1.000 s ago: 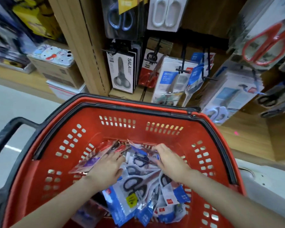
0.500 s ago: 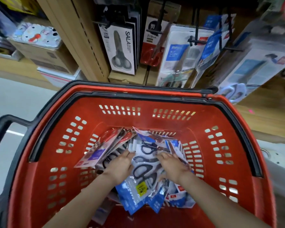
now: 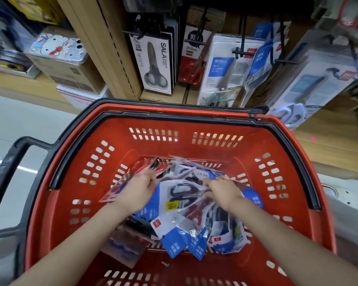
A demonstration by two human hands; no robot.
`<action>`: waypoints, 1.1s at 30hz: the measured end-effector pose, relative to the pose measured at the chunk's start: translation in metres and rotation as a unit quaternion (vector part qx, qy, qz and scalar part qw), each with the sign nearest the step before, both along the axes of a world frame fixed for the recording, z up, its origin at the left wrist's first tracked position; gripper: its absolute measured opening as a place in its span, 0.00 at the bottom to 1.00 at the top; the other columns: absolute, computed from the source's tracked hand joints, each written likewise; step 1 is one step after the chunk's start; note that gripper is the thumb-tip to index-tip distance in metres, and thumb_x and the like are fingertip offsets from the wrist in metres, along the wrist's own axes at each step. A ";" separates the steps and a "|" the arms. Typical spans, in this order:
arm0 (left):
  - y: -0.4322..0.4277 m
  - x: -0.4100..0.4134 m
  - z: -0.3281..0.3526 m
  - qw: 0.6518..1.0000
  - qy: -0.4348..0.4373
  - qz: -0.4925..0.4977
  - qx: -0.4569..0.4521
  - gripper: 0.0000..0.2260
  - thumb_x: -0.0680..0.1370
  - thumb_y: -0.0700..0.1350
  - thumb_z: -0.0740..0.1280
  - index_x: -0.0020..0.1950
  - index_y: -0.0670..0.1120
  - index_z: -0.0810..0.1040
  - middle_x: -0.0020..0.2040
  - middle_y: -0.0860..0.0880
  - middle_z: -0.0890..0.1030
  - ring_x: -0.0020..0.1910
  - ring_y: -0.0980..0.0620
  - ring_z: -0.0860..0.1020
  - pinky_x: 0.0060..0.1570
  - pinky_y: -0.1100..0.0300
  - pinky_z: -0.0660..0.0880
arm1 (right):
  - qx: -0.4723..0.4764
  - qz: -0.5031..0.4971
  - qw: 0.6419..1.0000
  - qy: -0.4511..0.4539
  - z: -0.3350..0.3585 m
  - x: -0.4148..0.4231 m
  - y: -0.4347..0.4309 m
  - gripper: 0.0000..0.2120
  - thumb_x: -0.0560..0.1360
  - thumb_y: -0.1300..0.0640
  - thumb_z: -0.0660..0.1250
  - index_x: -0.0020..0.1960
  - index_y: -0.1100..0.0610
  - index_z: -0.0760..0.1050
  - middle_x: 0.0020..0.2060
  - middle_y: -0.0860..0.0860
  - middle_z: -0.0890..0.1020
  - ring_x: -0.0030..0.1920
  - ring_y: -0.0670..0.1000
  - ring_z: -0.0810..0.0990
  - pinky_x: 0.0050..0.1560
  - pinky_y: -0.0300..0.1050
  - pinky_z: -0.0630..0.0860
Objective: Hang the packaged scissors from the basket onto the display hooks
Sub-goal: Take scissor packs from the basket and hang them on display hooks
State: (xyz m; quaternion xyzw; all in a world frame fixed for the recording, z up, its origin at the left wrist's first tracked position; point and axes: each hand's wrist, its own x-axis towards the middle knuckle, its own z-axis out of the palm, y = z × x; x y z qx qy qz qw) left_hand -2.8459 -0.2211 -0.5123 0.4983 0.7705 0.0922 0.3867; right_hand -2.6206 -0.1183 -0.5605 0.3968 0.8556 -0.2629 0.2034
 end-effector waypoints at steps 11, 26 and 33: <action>-0.010 -0.039 0.090 0.988 0.051 0.029 0.142 0.10 0.81 0.45 0.59 0.40 0.51 0.67 0.29 0.48 0.74 0.29 0.48 0.70 0.32 0.54 0.64 | 0.128 0.002 0.988 0.086 0.072 0.010 0.003 0.09 0.78 0.60 0.61 0.50 0.47 0.64 0.48 0.46 0.83 0.52 0.49 0.80 0.66 0.45 0.63; -0.060 0.049 0.066 0.847 -0.440 0.286 0.079 0.15 0.80 0.31 0.55 0.57 0.43 0.78 0.45 0.45 0.85 0.42 0.49 0.83 0.40 0.57 0.79 | -0.253 -0.457 0.777 0.351 0.101 0.006 -0.057 0.04 0.76 0.62 0.68 0.48 0.53 0.79 0.47 0.50 0.84 0.48 0.47 0.82 0.47 0.38 0.77; -0.053 0.063 0.062 0.810 -0.490 0.323 0.007 0.21 0.74 0.23 0.60 0.65 0.37 0.72 0.58 0.36 0.79 0.47 0.46 0.81 0.39 0.61 0.80 | -0.274 -0.508 0.731 0.364 0.113 0.007 -0.063 0.03 0.77 0.61 0.66 0.49 0.59 0.78 0.43 0.54 0.83 0.33 0.43 0.81 0.27 0.31 0.73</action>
